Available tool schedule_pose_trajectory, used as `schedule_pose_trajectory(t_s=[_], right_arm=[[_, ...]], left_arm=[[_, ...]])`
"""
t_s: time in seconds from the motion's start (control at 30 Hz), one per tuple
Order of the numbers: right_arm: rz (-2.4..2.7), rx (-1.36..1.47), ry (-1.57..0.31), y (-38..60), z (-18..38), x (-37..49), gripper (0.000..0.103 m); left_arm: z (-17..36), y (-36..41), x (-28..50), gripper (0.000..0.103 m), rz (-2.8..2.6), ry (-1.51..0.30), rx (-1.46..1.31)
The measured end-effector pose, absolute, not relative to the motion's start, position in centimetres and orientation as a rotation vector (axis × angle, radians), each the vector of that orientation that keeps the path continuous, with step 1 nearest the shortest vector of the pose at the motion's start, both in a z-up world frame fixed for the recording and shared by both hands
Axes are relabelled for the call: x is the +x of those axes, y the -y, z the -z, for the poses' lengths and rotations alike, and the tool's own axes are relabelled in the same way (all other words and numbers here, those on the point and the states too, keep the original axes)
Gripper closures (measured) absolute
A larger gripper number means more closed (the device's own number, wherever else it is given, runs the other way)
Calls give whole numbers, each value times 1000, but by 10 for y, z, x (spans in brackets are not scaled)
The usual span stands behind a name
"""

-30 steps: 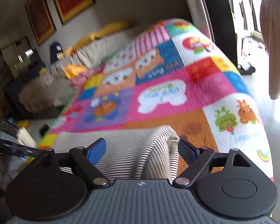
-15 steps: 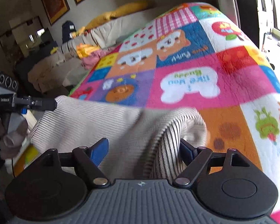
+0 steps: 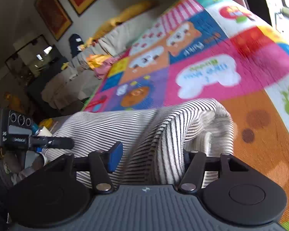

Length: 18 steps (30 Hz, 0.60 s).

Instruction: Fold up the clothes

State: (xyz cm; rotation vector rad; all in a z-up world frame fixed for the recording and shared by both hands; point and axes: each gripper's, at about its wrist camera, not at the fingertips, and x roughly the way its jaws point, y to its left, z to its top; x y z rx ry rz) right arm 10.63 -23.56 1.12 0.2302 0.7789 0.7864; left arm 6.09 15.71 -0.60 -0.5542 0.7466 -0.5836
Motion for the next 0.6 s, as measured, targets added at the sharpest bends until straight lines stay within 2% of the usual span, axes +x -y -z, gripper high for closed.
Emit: schedule_pose_trajectory(t_s=[0.03,0.17,0.23,0.43,0.47,0.53,0.6], right_arm=[[-803,228,-763,236,-19,99,60],[-850,215,-710,241,-43,73,62],[-847,200,-700,246,-48,62,62],[-714,199,-805,264,-10,57,62],[-701,201,-822,265,-3,57,62],[-699,210,-818,267,1,56,61],[-696,199,-788,265,-1,57,59]], left_arm=[[-3,-157,57,53,605,-725,-549],[-26,-151,27,53,688,-686,-494],[-23,-148,14,53,686,-697,-439],[21,-166,9,51,540,-804,-470],[26,-171,11,49,546,-818,-514],[32,-177,14,24,580,-829,-598],[34,-173,17,17,605,-826,-622]])
